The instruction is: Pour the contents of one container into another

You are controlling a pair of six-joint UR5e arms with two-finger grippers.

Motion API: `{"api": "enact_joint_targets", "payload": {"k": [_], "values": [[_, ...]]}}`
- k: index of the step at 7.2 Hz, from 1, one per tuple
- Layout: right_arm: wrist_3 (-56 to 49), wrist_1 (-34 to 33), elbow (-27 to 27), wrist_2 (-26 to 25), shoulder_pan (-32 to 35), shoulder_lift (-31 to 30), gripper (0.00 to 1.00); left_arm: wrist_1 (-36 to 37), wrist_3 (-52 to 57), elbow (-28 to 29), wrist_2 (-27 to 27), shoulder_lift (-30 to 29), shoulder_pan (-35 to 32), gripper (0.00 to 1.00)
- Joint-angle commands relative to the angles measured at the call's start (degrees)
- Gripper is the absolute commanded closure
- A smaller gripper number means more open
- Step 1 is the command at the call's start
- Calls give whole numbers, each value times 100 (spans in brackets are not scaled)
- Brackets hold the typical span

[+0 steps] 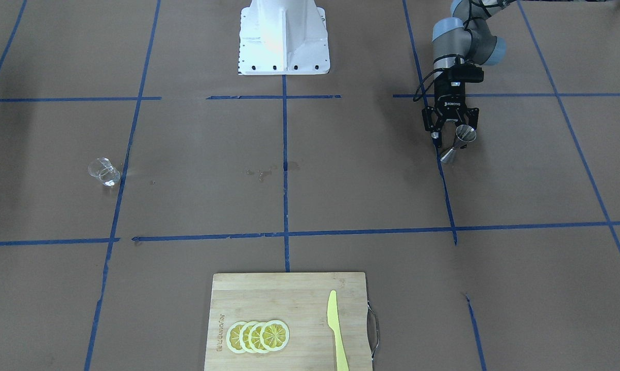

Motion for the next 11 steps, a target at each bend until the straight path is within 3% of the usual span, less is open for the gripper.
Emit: {"api": "enact_joint_targets", "payload": {"k": [1, 6, 8, 10, 11], "values": [[0, 0, 0, 0, 0, 0, 0, -29, 24, -1, 0, 6, -53, 31], [0, 0, -9, 0, 0, 0, 0, -29, 51, 8, 0, -3, -150, 31], [0, 0, -9, 0, 0, 0, 0, -29, 51, 17, 0, -64, -159, 43], [0, 0, -9, 0, 0, 0, 0, -29, 51, 35, 0, -108, -159, 68], [0, 0, -9, 0, 0, 0, 0, -29, 42, 26, 0, -108, -159, 74]]}}
